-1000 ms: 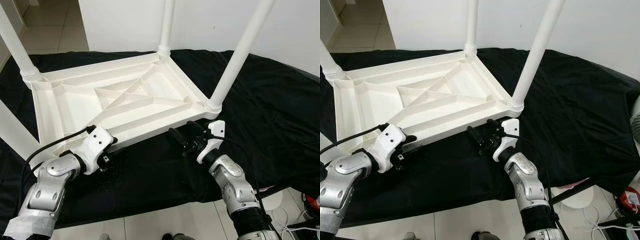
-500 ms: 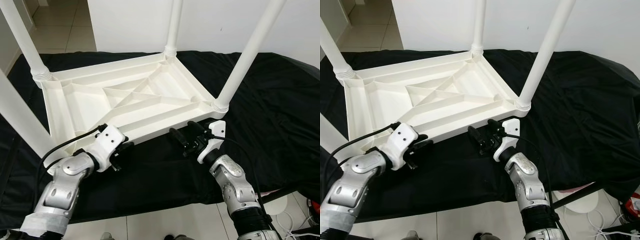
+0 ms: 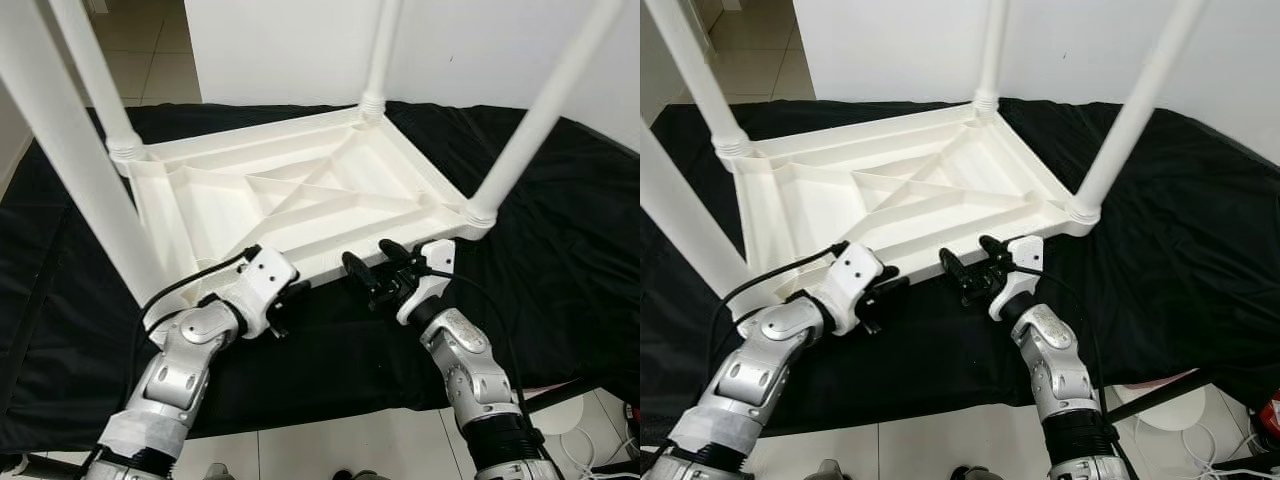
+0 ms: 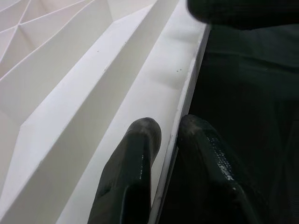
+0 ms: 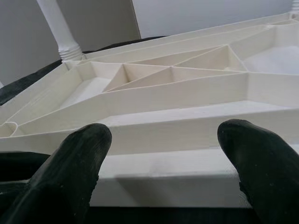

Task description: Building children table

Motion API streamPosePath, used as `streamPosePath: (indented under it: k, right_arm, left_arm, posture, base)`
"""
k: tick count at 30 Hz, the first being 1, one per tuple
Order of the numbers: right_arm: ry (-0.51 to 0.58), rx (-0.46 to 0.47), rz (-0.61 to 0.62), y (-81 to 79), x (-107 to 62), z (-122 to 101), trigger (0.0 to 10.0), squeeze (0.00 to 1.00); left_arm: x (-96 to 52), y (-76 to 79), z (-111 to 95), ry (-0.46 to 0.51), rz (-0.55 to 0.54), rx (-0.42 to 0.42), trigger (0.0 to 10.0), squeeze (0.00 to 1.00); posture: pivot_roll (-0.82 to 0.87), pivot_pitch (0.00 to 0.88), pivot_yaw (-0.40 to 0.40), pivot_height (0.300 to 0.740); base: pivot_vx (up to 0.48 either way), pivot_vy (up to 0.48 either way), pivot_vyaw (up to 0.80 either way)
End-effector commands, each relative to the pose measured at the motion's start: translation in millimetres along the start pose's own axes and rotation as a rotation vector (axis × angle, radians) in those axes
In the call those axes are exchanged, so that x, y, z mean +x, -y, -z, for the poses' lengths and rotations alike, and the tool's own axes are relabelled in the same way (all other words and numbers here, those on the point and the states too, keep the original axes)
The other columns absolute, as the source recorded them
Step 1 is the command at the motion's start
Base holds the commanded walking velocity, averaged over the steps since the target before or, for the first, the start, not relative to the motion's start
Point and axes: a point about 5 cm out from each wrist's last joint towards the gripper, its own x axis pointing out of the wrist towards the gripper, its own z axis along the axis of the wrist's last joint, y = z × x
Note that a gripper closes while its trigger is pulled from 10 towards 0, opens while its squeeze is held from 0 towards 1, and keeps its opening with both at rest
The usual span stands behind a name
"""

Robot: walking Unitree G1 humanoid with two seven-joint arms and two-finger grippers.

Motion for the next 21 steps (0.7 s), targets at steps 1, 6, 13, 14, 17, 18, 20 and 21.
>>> streamPosePath:
  k: [1,6,13,14,17,18,20,21]
  right_arm:
    - [-0.009,-0.006,0.01,0.5,-1.2,3,10.0,0.0]
    - [-0.005,-0.003,0.018,0.6,-1.6,3,10.0,0.0]
    - [-0.002,0.003,0.026,-0.2,-2.2,4,10.0,0.0]
    - [-0.002,0.004,0.025,-0.6,-1.8,4,10.0,0.0]
    - [-0.002,0.006,0.022,-1.5,-0.7,5,10.0,0.0]
    - [-0.002,0.006,0.022,-1.5,-0.7,5,10.0,0.0]
    - [-0.002,0.007,0.018,-2.3,0.3,5,10.0,0.0]
    - [-0.003,0.008,0.012,-3.4,1.6,5,10.0,0.0]
  left_arm:
    - [11.8,15.0,-18,0.08,0.092,0.038,0.0,0.0]
    - [14.4,18.4,-18,0.07,0.101,0.045,10.0,0.0]
    - [3.8,7.5,-11,0.043,0.05,0.063,10.0,0.0]
    - [1.6,5.3,-13,0.059,0.038,0.058,10.0,0.0]
    - [-2.9,1.9,-16,0.104,0.022,0.007,10.0,1.0]
    - [-2.9,1.9,-16,0.104,0.022,0.007,10.0,1.0]
    - [-6.4,-0.9,-18,0.133,0.004,-0.025,10.0,1.0]
    - [-11.3,-2.3,-19,0.16,-0.013,-0.032,10.0,1.0]
  posture:
    - [0.08,0.078,-0.021,0.74]
    - [0.08,0.082,-0.016,0.74]
    - [0.09,0.092,-0.02,0.74]
    - [0.09,0.093,-0.022,0.74]
    - [0.1,0.096,-0.027,0.74]
    - [0.1,0.096,-0.027,0.74]
    - [0.11,0.098,-0.034,0.74]
    - [0.11,0.099,-0.038,0.74]
  base:
    - [0.0,0.0,0.0]
    - [0.0,0.0,0.0]
    - [0.0,0.0,0.0]
    - [0.0,0.0,0.0]
    - [0.0,0.0,0.0]
    - [0.0,0.0,0.0]
    - [0.0,0.0,0.0]
    - [0.0,0.0,0.0]
